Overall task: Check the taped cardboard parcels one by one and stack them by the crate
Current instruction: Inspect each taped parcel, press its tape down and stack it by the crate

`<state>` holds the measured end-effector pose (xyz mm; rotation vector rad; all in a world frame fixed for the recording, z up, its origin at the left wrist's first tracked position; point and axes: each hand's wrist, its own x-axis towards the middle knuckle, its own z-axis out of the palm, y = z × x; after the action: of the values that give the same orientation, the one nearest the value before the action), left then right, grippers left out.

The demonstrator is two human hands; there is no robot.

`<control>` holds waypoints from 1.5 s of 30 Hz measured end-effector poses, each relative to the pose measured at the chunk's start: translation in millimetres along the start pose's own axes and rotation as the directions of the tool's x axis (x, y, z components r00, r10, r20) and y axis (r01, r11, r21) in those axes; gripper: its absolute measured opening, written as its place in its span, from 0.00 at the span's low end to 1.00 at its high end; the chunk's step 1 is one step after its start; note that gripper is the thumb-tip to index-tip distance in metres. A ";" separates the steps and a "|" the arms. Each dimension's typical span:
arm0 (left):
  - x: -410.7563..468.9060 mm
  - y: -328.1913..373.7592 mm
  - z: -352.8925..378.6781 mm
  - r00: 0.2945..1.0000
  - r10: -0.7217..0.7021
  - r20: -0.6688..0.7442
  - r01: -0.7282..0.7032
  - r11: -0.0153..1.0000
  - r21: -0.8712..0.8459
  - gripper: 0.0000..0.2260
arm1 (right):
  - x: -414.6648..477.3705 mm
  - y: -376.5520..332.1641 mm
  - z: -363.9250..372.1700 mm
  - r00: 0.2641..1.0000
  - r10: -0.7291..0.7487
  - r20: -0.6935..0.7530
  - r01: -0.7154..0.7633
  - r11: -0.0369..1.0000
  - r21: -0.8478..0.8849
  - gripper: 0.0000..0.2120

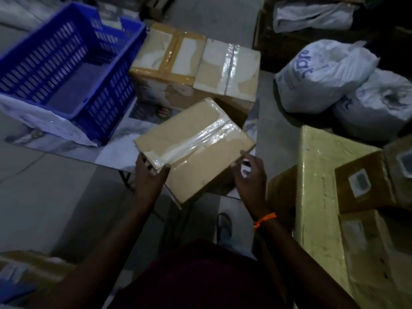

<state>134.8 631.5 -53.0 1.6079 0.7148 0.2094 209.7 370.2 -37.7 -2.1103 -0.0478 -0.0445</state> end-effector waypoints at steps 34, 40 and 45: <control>19.9 67.0 19.1 0.980 -0.148 -0.134 0.146 0.989 -0.023 0.22 | 152.3 -8.8 -4.0 0.943 0.138 0.304 -0.154 0.988 0.029 0.19; 5.3 87.3 0.2 0.985 -0.081 -0.150 0.039 0.963 -0.265 0.10 | 116.2 -34.1 -34.4 0.985 0.156 0.073 -0.172 0.930 0.326 0.09; -14.6 75.1 -11.3 0.985 -0.084 -0.148 0.038 0.956 -0.292 0.18 | 67.5 -25.5 -36.1 0.971 0.236 -0.046 -0.203 0.907 0.370 0.19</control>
<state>141.7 632.4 24.0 1.2978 0.8159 0.3832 275.3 353.4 6.1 -1.7286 0.2217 0.0047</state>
